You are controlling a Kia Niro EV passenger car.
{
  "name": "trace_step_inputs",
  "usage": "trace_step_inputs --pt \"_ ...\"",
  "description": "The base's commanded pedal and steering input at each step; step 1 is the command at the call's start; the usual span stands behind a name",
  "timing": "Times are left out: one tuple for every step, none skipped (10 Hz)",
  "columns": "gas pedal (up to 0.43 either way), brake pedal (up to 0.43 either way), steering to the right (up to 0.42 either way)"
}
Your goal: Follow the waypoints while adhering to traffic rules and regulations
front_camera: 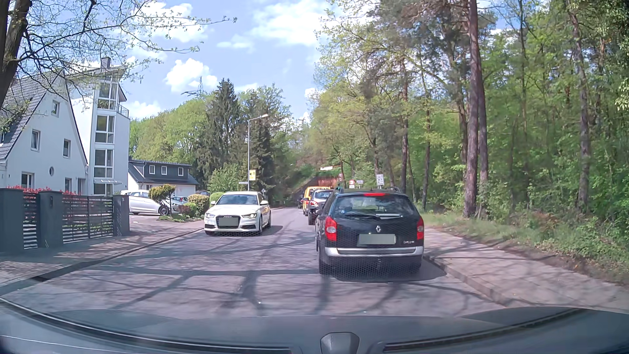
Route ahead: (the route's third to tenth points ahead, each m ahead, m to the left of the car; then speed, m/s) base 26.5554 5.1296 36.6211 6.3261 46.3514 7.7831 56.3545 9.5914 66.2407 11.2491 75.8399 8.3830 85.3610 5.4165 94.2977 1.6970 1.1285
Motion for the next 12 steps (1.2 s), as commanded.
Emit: trace_step_inputs --pt "0.209 0.0 0.007" --pt "0.209 0.0 0.008" --pt "0.209 0.0 0.008" --pt "0.209 0.0 0.008" --pt "0.22 0.0 0.007" --pt "0.22 0.0 0.008" --pt "0.228 0.0 0.008" --pt "0.228 0.0 0.007" --pt "0.228 0.0 0.008" --pt "0.228 0.0 0.007" --pt "0.228 0.0 0.007" --pt "0.228 0.0 0.007"
